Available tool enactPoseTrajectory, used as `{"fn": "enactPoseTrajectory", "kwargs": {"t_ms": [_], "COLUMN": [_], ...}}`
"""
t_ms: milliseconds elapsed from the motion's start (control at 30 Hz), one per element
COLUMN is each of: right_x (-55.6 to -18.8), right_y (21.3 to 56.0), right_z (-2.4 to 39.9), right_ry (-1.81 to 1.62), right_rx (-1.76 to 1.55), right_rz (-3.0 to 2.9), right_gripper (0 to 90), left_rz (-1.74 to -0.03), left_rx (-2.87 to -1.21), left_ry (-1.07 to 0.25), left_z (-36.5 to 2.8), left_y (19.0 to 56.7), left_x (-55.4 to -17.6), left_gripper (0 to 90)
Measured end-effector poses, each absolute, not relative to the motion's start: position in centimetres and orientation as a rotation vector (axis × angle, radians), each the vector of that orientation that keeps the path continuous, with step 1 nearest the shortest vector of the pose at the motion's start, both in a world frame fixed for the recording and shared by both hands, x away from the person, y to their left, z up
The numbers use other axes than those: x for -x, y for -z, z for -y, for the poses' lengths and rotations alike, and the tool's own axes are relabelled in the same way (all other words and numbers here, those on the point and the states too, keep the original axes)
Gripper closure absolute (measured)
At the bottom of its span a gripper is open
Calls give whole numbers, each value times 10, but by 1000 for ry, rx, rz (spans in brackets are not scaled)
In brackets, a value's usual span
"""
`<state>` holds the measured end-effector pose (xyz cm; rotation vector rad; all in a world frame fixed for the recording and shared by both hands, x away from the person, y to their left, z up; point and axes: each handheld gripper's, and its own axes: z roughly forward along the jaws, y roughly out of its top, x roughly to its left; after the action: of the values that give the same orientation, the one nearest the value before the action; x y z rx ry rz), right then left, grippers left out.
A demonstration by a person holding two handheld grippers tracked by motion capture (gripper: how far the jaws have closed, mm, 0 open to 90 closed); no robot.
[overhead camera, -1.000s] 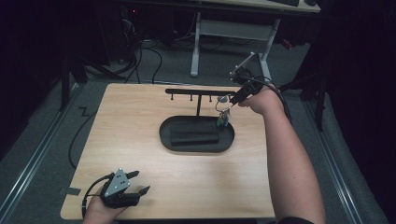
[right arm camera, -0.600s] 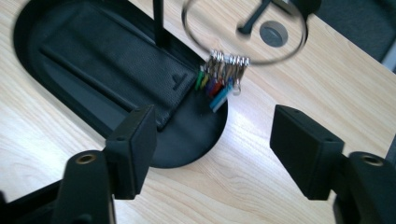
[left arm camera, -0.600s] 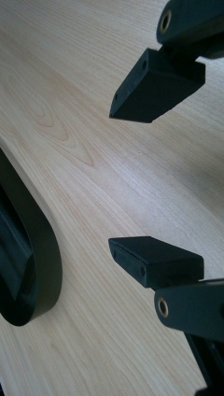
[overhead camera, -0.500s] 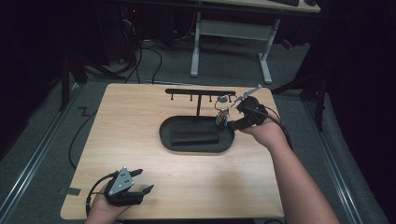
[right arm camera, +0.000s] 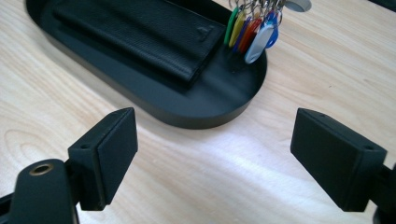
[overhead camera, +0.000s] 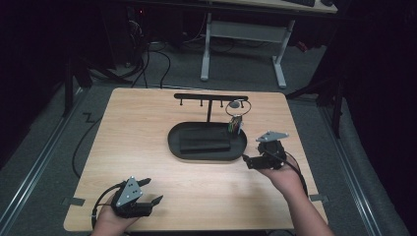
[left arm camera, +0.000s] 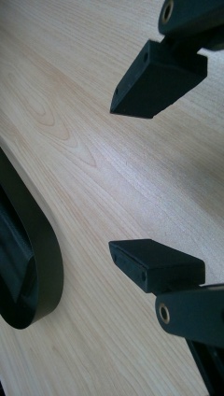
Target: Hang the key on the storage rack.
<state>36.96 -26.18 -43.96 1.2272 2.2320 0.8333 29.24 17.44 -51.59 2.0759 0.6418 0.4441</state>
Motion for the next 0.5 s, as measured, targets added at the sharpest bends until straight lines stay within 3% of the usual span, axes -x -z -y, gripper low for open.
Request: {"fn": "enactPoseTrajectory", "kwargs": {"t_ms": [500], "right_x": [-260], "right_y": [514], "right_z": [292], "right_ry": [-1108], "right_rx": [-1230], "right_rz": [-2027], "right_gripper": [44], "left_rz": [-683], "left_rx": [-2052], "left_ry": [-429], "left_z": [-170], "left_y": [516], "left_x": [-289], "left_gripper": [288]}}
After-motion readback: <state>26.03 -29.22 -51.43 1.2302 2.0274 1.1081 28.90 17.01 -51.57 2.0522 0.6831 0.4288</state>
